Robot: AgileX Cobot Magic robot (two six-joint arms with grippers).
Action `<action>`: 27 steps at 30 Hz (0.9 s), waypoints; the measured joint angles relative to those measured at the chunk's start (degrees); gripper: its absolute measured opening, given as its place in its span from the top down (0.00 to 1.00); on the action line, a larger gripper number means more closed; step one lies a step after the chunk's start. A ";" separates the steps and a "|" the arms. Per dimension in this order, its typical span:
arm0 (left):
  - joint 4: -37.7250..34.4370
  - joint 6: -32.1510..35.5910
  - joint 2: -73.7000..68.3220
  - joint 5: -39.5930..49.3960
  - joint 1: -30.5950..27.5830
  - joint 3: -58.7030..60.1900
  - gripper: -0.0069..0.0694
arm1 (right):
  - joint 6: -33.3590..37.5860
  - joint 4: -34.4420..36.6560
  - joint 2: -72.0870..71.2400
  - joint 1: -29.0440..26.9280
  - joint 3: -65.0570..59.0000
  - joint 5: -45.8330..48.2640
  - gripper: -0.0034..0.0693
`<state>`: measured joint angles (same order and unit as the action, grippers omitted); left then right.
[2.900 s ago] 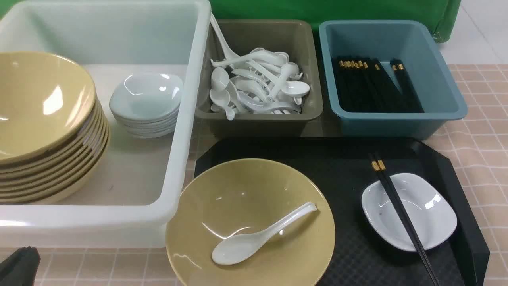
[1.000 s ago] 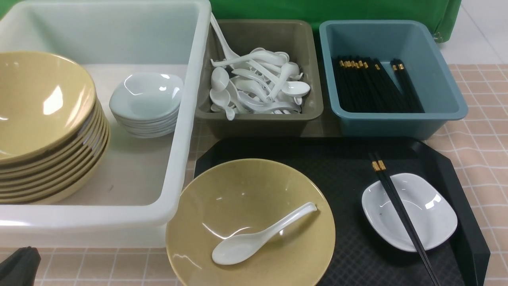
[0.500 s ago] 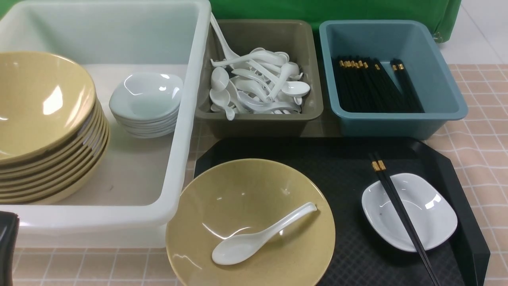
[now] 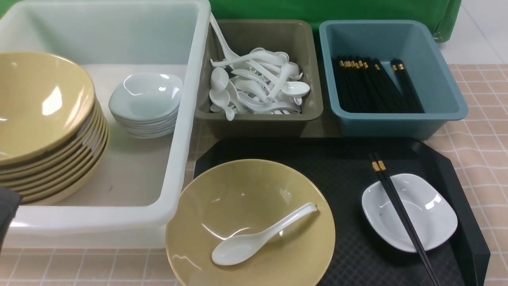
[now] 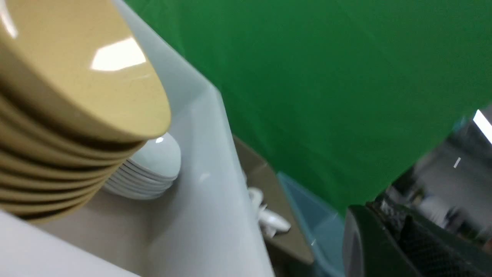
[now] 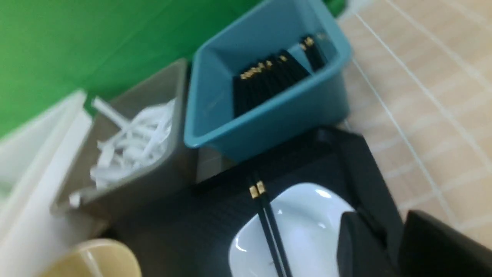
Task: On brown table put chopsticks spoon bowls plates into blue grey white boxes.
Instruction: 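Move the grippers toward the tableware on the black tray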
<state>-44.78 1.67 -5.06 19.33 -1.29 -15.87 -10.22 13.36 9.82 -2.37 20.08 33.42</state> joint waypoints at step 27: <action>34.11 16.22 -67.59 40.76 35.07 -48.59 0.90 | 14.45 -14.11 73.11 21.35 34.28 15.97 0.40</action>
<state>-10.67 17.89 -72.65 60.08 33.78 -64.46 4.23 -0.75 82.93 18.99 54.36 49.39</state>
